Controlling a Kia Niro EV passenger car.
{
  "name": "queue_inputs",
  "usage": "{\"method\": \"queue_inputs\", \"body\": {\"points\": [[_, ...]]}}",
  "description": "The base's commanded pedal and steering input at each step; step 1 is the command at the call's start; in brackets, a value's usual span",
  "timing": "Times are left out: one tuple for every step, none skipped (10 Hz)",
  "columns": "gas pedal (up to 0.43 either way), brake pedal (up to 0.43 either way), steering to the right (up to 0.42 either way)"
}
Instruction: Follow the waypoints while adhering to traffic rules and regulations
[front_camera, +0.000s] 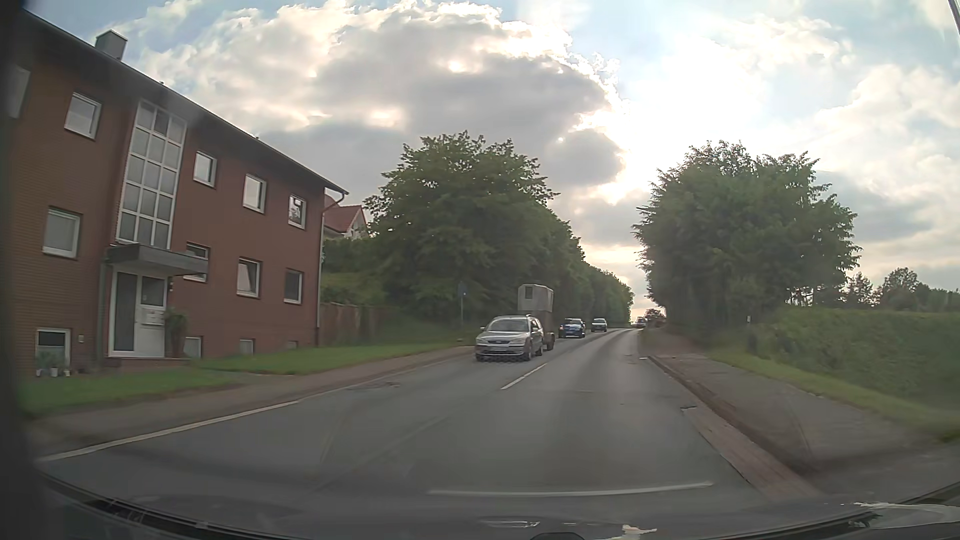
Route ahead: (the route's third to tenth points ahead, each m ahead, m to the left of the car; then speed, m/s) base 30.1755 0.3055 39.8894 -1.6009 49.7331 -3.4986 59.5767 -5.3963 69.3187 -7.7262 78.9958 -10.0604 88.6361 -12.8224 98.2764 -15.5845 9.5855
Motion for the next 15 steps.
{"method": "queue_inputs", "body": {"points": [[0.248,0.000,0.117],[0.248,0.000,0.099],[0.260,0.000,0.084],[0.260,0.000,0.075],[0.260,0.000,0.066],[0.260,0.000,0.054],[0.268,0.000,0.044],[0.268,0.000,0.035],[0.280,0.000,0.026],[0.280,0.000,0.021],[0.280,0.000,0.018],[0.280,0.000,0.015],[0.280,0.000,0.010],[0.280,0.000,0.004],[0.287,0.000,0.004]]}}
